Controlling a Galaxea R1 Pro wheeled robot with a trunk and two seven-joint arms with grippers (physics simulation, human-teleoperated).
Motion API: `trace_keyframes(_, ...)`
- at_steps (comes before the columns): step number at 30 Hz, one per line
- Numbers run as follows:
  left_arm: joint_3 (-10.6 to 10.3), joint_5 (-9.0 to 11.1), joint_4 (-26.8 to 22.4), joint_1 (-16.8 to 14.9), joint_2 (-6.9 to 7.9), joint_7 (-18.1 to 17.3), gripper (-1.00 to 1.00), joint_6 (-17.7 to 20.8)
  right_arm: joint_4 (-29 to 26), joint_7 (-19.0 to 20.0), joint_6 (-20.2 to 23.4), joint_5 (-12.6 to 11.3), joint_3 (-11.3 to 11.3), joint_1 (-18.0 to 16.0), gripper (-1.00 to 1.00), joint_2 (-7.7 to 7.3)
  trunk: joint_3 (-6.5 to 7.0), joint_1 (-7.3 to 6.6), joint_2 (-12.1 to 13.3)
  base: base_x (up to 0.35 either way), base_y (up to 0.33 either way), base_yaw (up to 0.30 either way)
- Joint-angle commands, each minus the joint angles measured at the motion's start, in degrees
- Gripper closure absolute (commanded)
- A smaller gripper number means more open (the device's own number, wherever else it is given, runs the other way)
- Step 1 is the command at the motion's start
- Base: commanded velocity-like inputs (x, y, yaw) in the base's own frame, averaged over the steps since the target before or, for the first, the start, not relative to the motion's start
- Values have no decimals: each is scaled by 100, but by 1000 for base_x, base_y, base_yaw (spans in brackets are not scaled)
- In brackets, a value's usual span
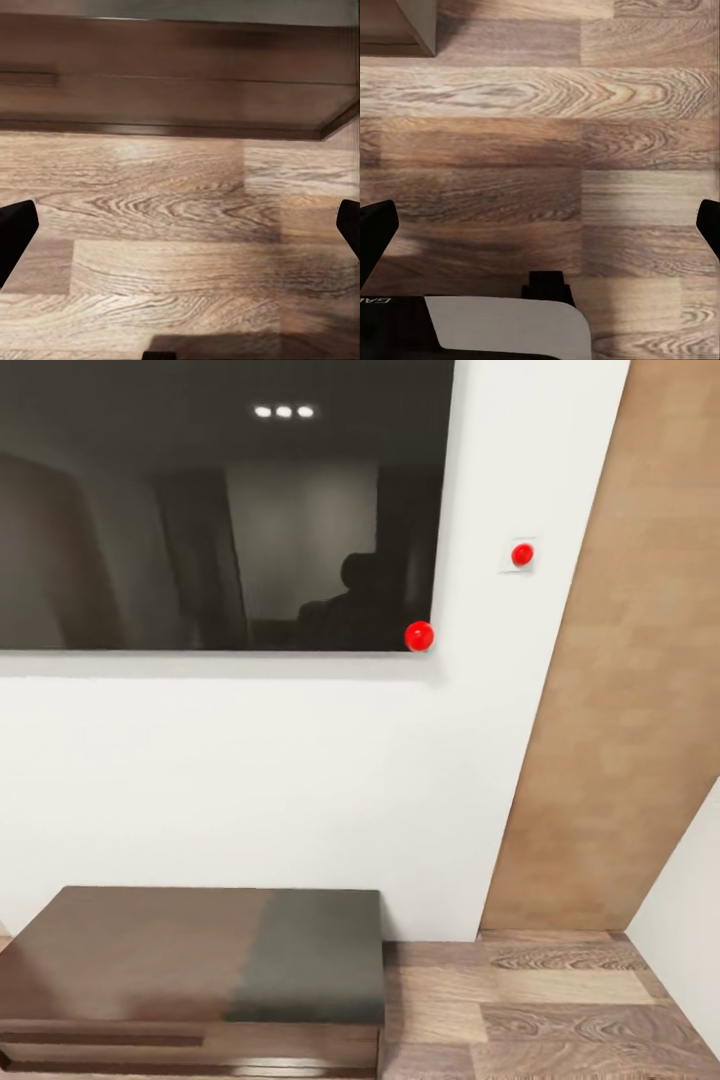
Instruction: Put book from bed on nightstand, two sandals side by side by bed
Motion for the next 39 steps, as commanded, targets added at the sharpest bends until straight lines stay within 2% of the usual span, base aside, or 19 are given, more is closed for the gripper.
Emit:
trace_keyframes(1, 10, 5, 2, -2, -3, -2, -100, -16, -5, 5, -10, -1, -3, 2, -100, 0, -4, 0, -2, 0, 0, -256)
trace_keyframes(8, 13, 6, 2, -2, -3, -2, -100, -16, 0, 5, -7, -1, -6, 2, -100, 0, -4, 0, -2, 23, 39, -256)
trace_keyframes(21, 10, 6, 2, -2, -3, -2, -100, -21, 2, 5, -6, -8, -1, 2, -100, 0, -4, 0, -2, 124, 201, -256)
trace_keyframes(39, 10, 4, 2, -2, -3, -2, -100, -25, 2, -2, -9, -19, -8, 2, -100, 0, -4, 0, -2, 10, 9, -257)
